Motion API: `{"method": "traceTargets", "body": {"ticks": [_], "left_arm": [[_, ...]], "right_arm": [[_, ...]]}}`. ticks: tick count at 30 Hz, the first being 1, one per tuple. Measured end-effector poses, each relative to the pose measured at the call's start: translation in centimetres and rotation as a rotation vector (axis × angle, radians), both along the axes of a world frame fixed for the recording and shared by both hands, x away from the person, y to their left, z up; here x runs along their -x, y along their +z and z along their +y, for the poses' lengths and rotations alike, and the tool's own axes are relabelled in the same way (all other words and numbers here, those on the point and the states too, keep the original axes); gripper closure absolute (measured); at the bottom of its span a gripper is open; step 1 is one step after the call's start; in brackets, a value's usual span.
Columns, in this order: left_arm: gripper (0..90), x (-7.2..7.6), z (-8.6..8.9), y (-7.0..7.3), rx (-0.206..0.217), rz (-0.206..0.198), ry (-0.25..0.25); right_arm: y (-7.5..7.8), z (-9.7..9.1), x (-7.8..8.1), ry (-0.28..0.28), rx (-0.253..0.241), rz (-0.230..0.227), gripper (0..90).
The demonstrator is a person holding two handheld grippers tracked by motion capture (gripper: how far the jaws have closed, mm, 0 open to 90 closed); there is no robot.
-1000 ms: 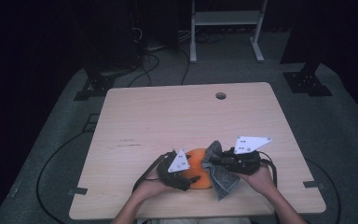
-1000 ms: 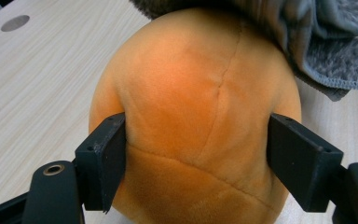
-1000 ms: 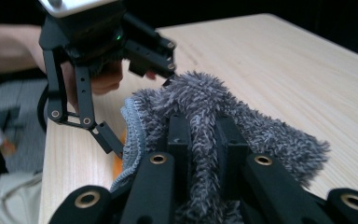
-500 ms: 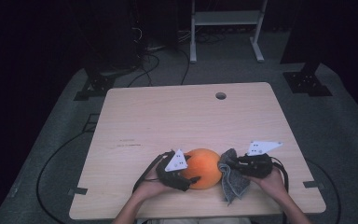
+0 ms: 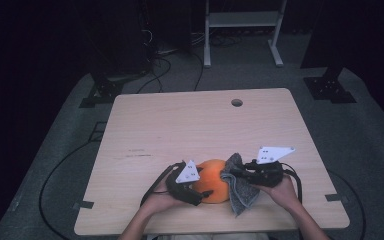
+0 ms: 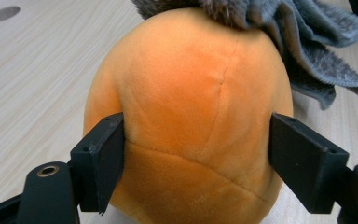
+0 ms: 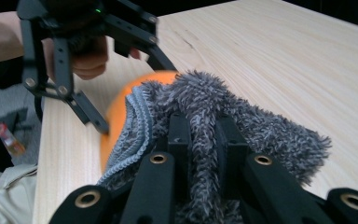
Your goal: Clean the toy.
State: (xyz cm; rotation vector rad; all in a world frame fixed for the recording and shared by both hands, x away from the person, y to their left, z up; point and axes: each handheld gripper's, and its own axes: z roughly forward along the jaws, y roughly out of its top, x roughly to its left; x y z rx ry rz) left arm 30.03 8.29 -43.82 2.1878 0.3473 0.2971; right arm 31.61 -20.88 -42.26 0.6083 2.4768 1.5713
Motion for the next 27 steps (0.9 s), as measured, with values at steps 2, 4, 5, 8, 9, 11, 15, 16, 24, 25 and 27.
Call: {"method": "traceTargets", "body": {"ticks": [2,4,5,8,9,11,15,16,24,25,27], "left_arm": [[22.2,-0.1,0.1,-0.1,0.003,0.001,-0.005],[22.2,-0.1,0.0,0.0,0.002,-0.002,-0.004],[22.2,0.0,-0.1,0.0,0.0,-0.005,-0.007],[21.5,0.1,-0.4,0.1,-0.008,-0.013,-0.021],[21.4,0.1,-0.6,0.2,-0.009,-0.014,-0.022],[21.4,0.2,-0.8,0.3,-0.015,-0.021,-0.024],[21.2,0.5,-1.2,0.4,-0.017,-0.035,-0.037],[20.6,0.5,-1.3,0.4,-0.018,-0.036,-0.039],[19.7,0.2,-0.7,0.2,0.038,-0.014,-0.04],[19.7,0.1,-0.5,0.2,0.059,-0.001,-0.044],[19.7,-0.1,-0.5,0.2,0.086,0.021,-0.036]], "right_arm": [[-1.1,-1.0,-0.3,-0.023,-0.002,0.043,78.4],[-2.0,-2.0,-0.4,-0.05,-0.011,0.095,78.4],[-2.3,-2.4,-0.5,-0.06,-0.003,0.113,78.3],[-2.6,-3.1,-0.4,-0.072,0.0,0.126,78.4],[-2.3,-3.2,-0.4,-0.07,-0.007,0.118,78.4],[-1.4,-2.7,0.0,-0.06,-0.023,0.076,78.4],[1.2,-0.2,0.7,0.007,-0.015,-0.015,78.4],[1.7,0.5,0.7,0.019,-0.002,-0.033,78.4],[1.0,1.7,0.4,0.022,0.036,-0.036,78.7],[0.7,1.2,0.4,0.009,0.036,-0.023,78.7],[0.1,0.0,0.3,-0.021,0.042,-0.008,78.7]]}}
